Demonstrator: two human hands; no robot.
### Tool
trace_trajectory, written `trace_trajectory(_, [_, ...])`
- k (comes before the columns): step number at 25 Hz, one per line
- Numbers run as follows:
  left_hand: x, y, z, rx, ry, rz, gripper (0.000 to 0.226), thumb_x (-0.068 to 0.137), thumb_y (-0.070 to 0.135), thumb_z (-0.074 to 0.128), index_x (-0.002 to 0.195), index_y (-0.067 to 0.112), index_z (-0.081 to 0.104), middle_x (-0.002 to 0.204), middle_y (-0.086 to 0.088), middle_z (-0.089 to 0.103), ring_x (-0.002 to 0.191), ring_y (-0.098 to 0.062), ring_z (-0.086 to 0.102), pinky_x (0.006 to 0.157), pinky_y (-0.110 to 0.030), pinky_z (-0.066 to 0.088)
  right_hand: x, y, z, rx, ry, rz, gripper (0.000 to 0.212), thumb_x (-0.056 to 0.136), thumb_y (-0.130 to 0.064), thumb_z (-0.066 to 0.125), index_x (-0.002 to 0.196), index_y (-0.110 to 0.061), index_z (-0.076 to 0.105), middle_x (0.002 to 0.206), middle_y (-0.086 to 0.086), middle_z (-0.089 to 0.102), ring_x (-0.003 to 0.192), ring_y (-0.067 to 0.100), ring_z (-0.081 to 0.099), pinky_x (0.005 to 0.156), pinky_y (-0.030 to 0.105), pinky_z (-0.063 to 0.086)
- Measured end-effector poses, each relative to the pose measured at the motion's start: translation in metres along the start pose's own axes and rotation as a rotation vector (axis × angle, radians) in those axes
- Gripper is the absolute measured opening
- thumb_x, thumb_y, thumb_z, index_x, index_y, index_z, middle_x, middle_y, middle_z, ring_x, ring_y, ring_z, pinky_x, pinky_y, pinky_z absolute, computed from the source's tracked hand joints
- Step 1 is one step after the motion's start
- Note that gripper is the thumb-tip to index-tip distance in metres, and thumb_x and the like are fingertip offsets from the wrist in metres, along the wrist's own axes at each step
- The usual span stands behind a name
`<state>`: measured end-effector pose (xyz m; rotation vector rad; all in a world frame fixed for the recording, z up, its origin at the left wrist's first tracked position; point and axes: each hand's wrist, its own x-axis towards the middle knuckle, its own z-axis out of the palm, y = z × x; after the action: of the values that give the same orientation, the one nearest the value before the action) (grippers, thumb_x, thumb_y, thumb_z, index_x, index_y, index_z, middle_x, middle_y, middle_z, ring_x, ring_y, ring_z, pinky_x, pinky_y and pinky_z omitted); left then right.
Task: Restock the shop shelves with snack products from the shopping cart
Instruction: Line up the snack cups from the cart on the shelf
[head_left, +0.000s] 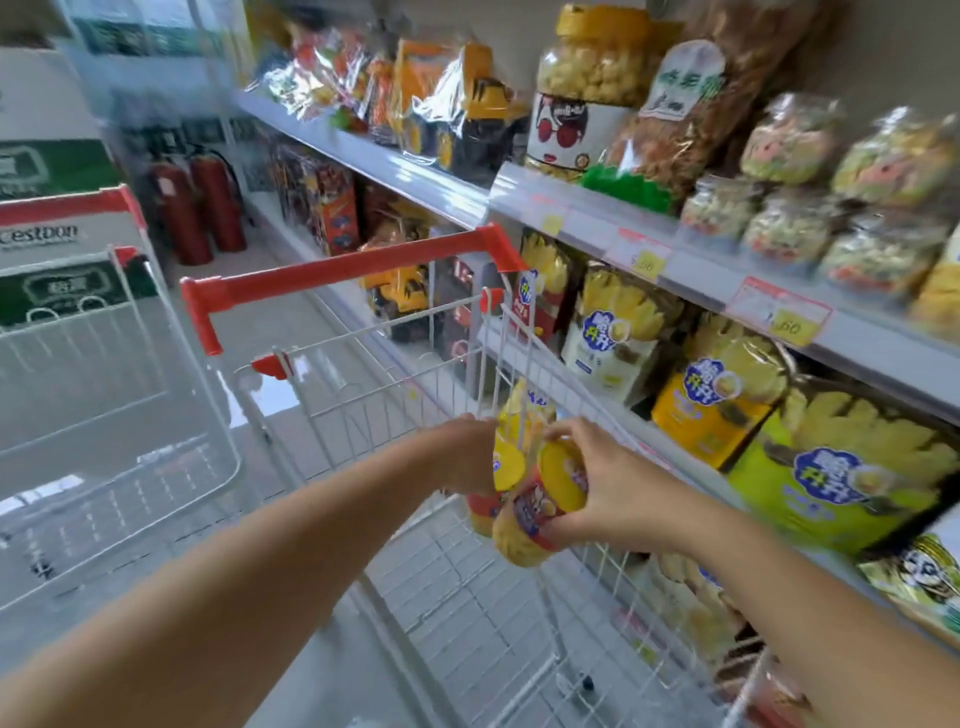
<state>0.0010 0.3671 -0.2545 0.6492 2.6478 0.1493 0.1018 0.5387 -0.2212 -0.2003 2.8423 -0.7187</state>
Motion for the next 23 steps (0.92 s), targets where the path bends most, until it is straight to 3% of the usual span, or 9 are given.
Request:
trace_trajectory(3, [0.041, 0.013, 0.009, 0.208, -0.142, 0.014, 0.11, 0.07, 0.04, 0.087, 0.156, 0.018, 0.021, 0.146, -0.013, 0.04, 0.13, -0.033, 0.046, 0.106, -0.046, 0.045, -0.035, 0.006, -0.021, 0.091, 0.168, 0.013, 0.079, 0.066, -0.049, 0.081, 0.12, -0.053, 0.025, 0.113, -0.031, 0.032, 0.101, -0.006, 0.049, 0.083, 0.022, 0.05])
trace_trajectory(5, [0.058, 0.014, 0.017, 0.31, -0.166, 0.01, 0.117, 0.07, 0.041, 0.088, 0.158, 0.025, 0.012, 0.152, -0.011, 0.035, 0.138, -0.035, 0.033, 0.109, -0.05, 0.042, -0.051, 0.015, -0.023, 0.194, 0.25, 0.01, 0.079, 0.068, -0.043, 0.083, 0.122, -0.054, 0.026, 0.116, -0.033, 0.03, 0.106, -0.006, 0.049, 0.082, 0.017, 0.051])
trace_trajectory(8, [0.066, 0.013, 0.024, 0.457, -0.113, 0.02, 0.106, 0.073, 0.039, 0.085, 0.156, 0.028, 0.02, 0.145, -0.007, 0.043, 0.136, -0.031, 0.034, 0.102, -0.043, 0.044, -0.065, 0.033, -0.018, 0.308, 0.345, 0.013, 0.079, 0.068, -0.037, 0.085, 0.123, -0.054, 0.032, 0.12, -0.034, 0.032, 0.108, -0.003, 0.052, 0.077, 0.016, 0.054])
trace_trajectory(11, [0.057, 0.018, 0.018, 0.499, -0.088, 0.026, 0.088, 0.074, 0.049, 0.08, 0.147, 0.027, 0.038, 0.134, -0.008, 0.05, 0.125, -0.027, 0.038, 0.102, -0.043, 0.041, -0.076, 0.045, -0.016, 0.528, 0.46, 0.037, 0.073, 0.069, -0.038, 0.085, 0.126, -0.053, 0.041, 0.126, -0.017, 0.043, 0.104, 0.005, 0.059, 0.073, 0.02, 0.057])
trace_trajectory(13, [0.039, 0.02, 0.005, 0.281, -0.148, 0.002, 0.08, 0.076, 0.054, 0.075, 0.145, 0.032, 0.041, 0.135, -0.008, 0.048, 0.116, -0.024, 0.038, 0.098, -0.043, 0.043, -0.083, 0.046, -0.019, 0.723, 0.535, 0.042, 0.071, 0.066, -0.041, 0.083, 0.127, -0.049, 0.048, 0.125, -0.009, 0.051, 0.096, 0.004, 0.065, 0.069, 0.02, 0.057])
trace_trajectory(16, [-0.003, 0.025, -0.028, -0.355, -0.195, 0.039, 0.067, 0.081, 0.041, 0.075, 0.141, 0.037, 0.046, 0.138, -0.002, 0.05, 0.118, -0.022, 0.051, 0.096, -0.038, 0.048, -0.099, 0.042, -0.031, 0.951, 0.589, 0.004, 0.067, 0.064, -0.042, 0.084, 0.124, -0.046, 0.054, 0.119, -0.01, 0.055, 0.09, -0.001, 0.066, 0.063, 0.018, 0.055])
trace_trajectory(19, [-0.047, 0.04, -0.056, -0.93, -0.21, 0.246, 0.065, 0.076, 0.028, 0.074, 0.136, 0.035, 0.052, 0.135, -0.004, 0.058, 0.122, -0.025, 0.059, 0.101, -0.048, 0.052, -0.117, 0.042, -0.047, 1.0, 0.651, -0.034, 0.067, 0.056, -0.049, 0.089, 0.115, -0.047, 0.058, 0.114, -0.014, 0.061, 0.093, 0.0, 0.067, 0.064, 0.021, 0.056])
trace_trajectory(23, [-0.083, 0.086, -0.072, -1.48, -0.063, 0.475, 0.065, 0.068, 0.023, 0.077, 0.13, 0.031, 0.061, 0.127, -0.005, 0.068, 0.112, -0.028, 0.068, 0.087, -0.049, 0.058, -0.144, 0.038, -0.081, 1.058, 0.786, -0.115, 0.073, 0.036, -0.066, 0.086, 0.104, -0.051, 0.063, 0.109, -0.014, 0.068, 0.094, 0.008, 0.07, 0.063, 0.021, 0.056])
